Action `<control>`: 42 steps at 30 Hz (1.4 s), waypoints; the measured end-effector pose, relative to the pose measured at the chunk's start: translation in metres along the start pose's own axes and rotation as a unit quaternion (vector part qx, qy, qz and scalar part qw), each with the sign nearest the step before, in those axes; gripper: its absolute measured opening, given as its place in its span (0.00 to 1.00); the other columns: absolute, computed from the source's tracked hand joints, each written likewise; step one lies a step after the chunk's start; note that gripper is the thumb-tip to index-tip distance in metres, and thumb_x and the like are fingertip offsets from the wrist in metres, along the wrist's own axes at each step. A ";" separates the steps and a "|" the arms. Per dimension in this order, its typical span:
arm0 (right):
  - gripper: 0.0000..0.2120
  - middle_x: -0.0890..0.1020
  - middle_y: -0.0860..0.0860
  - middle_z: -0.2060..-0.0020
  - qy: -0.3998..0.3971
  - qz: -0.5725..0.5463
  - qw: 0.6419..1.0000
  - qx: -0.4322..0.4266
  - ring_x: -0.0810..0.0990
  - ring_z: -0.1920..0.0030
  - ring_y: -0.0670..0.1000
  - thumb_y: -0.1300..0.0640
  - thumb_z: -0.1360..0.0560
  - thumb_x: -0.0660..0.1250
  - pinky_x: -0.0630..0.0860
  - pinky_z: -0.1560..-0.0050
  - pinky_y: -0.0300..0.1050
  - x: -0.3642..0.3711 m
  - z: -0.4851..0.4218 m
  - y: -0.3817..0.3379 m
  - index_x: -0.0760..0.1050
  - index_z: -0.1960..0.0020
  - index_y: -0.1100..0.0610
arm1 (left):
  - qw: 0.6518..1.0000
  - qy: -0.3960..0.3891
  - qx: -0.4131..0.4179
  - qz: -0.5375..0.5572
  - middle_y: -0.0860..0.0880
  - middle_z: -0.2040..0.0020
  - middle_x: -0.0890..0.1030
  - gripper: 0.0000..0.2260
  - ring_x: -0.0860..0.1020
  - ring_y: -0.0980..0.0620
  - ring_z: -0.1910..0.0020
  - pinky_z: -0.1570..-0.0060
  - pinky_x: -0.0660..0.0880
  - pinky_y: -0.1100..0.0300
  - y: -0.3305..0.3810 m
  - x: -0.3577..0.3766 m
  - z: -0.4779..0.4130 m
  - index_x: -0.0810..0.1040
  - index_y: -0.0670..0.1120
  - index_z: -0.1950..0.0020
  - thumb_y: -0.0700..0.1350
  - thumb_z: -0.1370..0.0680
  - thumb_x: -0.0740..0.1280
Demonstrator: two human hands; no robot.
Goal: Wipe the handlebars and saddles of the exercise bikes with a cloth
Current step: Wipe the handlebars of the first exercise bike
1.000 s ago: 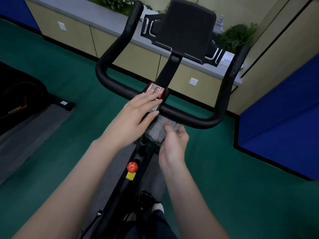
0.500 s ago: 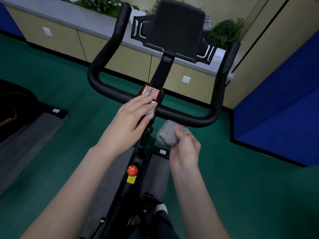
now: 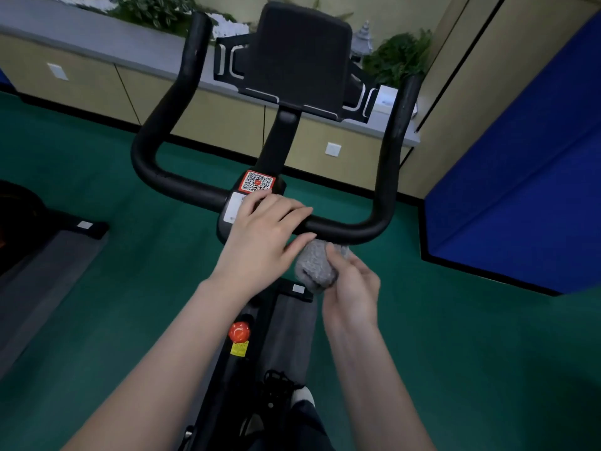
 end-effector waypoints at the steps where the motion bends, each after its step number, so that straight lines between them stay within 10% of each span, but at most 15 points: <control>1: 0.06 0.83 0.57 0.56 0.014 0.000 1.000 0.001 0.83 0.58 0.52 0.68 0.26 0.68 0.80 0.58 0.46 -0.005 -0.002 -0.004 0.77 0.50 0.66 | 1.000 0.006 0.000 -0.004 0.49 0.48 0.81 0.15 0.78 0.47 0.48 0.36 0.65 0.52 0.000 0.002 0.001 0.81 0.43 0.42 0.50 0.24 0.69; 7: 0.09 0.83 0.51 0.50 0.118 0.075 0.958 -0.251 0.82 0.49 0.47 0.65 0.25 0.68 0.78 0.46 0.41 -0.030 -0.010 -0.036 0.78 0.47 0.56 | 0.999 0.052 -0.015 0.005 0.52 0.51 0.81 0.14 0.78 0.49 0.50 0.38 0.64 0.55 -0.002 0.007 -0.001 0.83 0.45 0.46 0.53 0.26 0.71; 11: 0.12 0.79 0.45 0.52 0.088 0.281 0.827 -0.479 0.80 0.51 0.44 0.66 0.26 0.68 0.72 0.51 0.29 -0.015 -0.003 -0.047 0.79 0.44 0.58 | 0.998 0.052 -0.037 0.030 0.53 0.53 0.82 0.14 0.78 0.50 0.51 0.39 0.62 0.58 -0.002 0.007 -0.002 0.83 0.46 0.48 0.52 0.29 0.73; 14: 0.13 0.71 0.31 0.58 0.030 0.430 0.703 -0.566 0.75 0.53 0.55 0.69 0.28 0.68 0.71 0.50 0.42 -0.004 -0.008 -0.052 0.80 0.47 0.57 | 0.997 0.048 -0.040 0.033 0.53 0.53 0.81 0.14 0.78 0.50 0.51 0.38 0.61 0.58 -0.002 0.008 -0.003 0.83 0.46 0.48 0.52 0.29 0.74; 17: 0.12 0.78 0.39 0.55 0.018 0.509 0.646 -0.569 0.70 0.49 0.53 0.66 0.27 0.69 0.68 0.48 0.47 -0.005 -0.016 -0.057 0.80 0.46 0.56 | 0.997 0.056 -0.035 0.030 0.52 0.53 0.81 0.14 0.78 0.50 0.51 0.38 0.61 0.58 -0.002 0.008 -0.002 0.83 0.46 0.48 0.52 0.29 0.73; 20: 0.11 0.80 0.52 0.48 0.011 0.521 0.649 -0.554 0.68 0.48 0.51 0.65 0.27 0.70 0.63 0.45 0.32 -0.009 -0.018 -0.060 0.80 0.44 0.59 | 0.997 0.061 -0.026 0.025 0.52 0.53 0.81 0.13 0.78 0.50 0.51 0.38 0.62 0.57 -0.002 0.009 -0.001 0.83 0.46 0.48 0.52 0.28 0.72; 23: 0.10 0.82 0.53 0.50 0.008 0.538 0.653 -0.534 0.75 0.51 0.54 0.64 0.26 0.69 0.65 0.49 0.32 -0.003 -0.018 -0.071 0.81 0.45 0.60 | 0.997 0.069 -0.020 0.023 0.52 0.53 0.81 0.13 0.79 0.49 0.51 0.39 0.63 0.57 -0.003 0.008 0.000 0.83 0.46 0.48 0.52 0.28 0.73; 29: 0.08 0.84 0.51 0.52 -0.167 0.671 0.557 -0.460 0.78 0.48 0.54 0.63 0.25 0.68 0.73 0.45 0.44 0.038 -0.015 -0.081 0.82 0.48 0.58 | 0.997 0.075 -0.010 0.011 0.51 0.53 0.81 0.13 0.79 0.49 0.52 0.39 0.64 0.56 -0.003 0.008 0.000 0.83 0.45 0.48 0.52 0.27 0.72; 35: 0.06 0.82 0.54 0.53 -0.164 0.740 0.478 -0.444 0.72 0.47 0.58 0.59 0.24 0.67 0.65 0.47 0.40 0.030 -0.026 -0.097 0.80 0.48 0.58 | 0.997 0.081 -0.008 0.012 0.51 0.53 0.81 0.13 0.79 0.49 0.52 0.38 0.65 0.55 -0.004 0.010 0.001 0.83 0.45 0.48 0.52 0.27 0.72; 42: 0.06 0.83 0.54 0.54 -0.119 0.737 0.481 -0.461 0.77 0.50 0.57 0.59 0.24 0.67 0.65 0.49 0.38 0.034 -0.022 -0.088 0.81 0.49 0.56 | 0.997 0.078 -0.013 0.020 0.51 0.52 0.81 0.13 0.79 0.50 0.52 0.36 0.65 0.56 -0.005 0.009 0.002 0.83 0.46 0.47 0.52 0.27 0.72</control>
Point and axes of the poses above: each hand's wrist, its own z-axis away from the middle knuckle, its own x-axis out of the palm, y = z × x, the point moved 3 cm from there along -z, towards the middle knuckle
